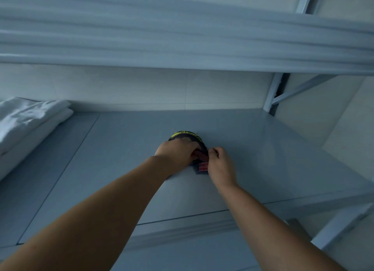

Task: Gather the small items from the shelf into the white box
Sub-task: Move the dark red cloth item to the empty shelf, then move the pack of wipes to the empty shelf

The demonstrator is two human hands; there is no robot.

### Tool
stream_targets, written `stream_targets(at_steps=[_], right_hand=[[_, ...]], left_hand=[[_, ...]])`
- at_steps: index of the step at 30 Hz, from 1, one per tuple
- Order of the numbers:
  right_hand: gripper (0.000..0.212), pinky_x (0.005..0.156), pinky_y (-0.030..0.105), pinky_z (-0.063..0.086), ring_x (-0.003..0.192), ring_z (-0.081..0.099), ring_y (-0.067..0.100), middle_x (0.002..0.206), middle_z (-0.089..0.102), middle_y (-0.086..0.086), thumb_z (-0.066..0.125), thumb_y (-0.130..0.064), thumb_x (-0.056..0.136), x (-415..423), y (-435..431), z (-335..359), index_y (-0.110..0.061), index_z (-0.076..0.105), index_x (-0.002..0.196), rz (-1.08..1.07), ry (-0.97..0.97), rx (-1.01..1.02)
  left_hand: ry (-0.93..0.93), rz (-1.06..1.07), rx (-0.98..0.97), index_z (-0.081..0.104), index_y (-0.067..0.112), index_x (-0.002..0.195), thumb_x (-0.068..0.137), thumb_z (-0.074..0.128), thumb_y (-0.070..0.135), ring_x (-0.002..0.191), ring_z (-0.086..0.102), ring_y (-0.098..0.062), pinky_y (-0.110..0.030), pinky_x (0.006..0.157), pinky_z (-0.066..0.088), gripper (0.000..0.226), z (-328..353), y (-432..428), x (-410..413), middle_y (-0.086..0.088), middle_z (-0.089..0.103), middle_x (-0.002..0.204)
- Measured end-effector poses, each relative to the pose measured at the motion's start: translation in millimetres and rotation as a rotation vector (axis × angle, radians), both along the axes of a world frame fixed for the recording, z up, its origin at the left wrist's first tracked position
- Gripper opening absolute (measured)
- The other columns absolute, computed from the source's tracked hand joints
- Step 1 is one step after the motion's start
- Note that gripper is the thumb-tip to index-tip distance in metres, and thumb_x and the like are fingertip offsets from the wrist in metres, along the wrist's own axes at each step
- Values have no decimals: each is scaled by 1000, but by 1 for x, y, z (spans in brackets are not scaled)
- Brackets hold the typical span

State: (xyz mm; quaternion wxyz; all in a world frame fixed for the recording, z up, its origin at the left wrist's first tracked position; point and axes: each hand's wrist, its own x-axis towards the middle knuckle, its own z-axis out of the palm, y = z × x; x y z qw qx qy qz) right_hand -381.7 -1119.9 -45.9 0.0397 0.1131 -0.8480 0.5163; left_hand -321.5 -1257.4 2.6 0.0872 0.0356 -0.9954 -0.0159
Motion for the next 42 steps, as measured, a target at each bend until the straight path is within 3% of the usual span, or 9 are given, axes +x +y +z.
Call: stream_targets(at_steps=[6, 13, 18, 23, 31, 42], right_hand=[[23, 74, 30, 40, 103, 63, 29, 109, 71, 7, 51, -27, 100, 5, 14, 9, -12, 66, 109, -4, 40, 28], [19, 89, 36, 50, 106, 64, 29, 112, 69, 11, 55, -24, 97, 7, 53, 9, -14, 67, 108, -48, 129, 122], [21, 89, 40, 49, 105, 63, 37, 112, 67, 18, 60, -17, 93, 13, 105, 3, -12, 68, 112, -167, 179, 235], [25, 88, 43, 51, 103, 62, 39, 111, 64, 17, 61, -22, 92, 31, 162, -1, -15, 67, 115, -252, 216, 366], [43, 93, 44, 51, 113, 59, 34, 122, 63, 13, 60, -36, 93, 75, 266, 8, -19, 58, 132, -356, 204, 519], [41, 90, 41, 50, 110, 57, 30, 119, 62, 9, 56, -40, 93, 220, 444, 1, -21, 57, 130, -589, 123, 610]], left_hand=[[27, -28, 25, 53, 39, 131, 95, 47, 49, 119, 52, -19, -34, 84, 43, 38, 4, 4, 4, 5, 54, 129], [75, -152, 35, 58, 37, 126, 82, 56, 62, 114, 57, -21, -36, 95, 46, 51, 12, 23, -5, 5, 63, 121], [41, -241, 41, 53, 36, 133, 88, 55, 58, 116, 57, -23, -39, 98, 45, 50, 5, 65, -21, 1, 58, 130], [3, -341, 18, 50, 37, 135, 90, 51, 61, 116, 55, -23, -36, 92, 42, 50, -1, 123, -27, 3, 55, 132], [-46, -492, -102, 47, 34, 139, 90, 48, 63, 121, 53, -23, -38, 100, 39, 57, 6, 227, -8, -1, 52, 136], [-57, -692, -115, 41, 32, 143, 91, 49, 60, 123, 51, -25, -43, 93, 47, 59, -2, 421, 91, -2, 52, 136]])
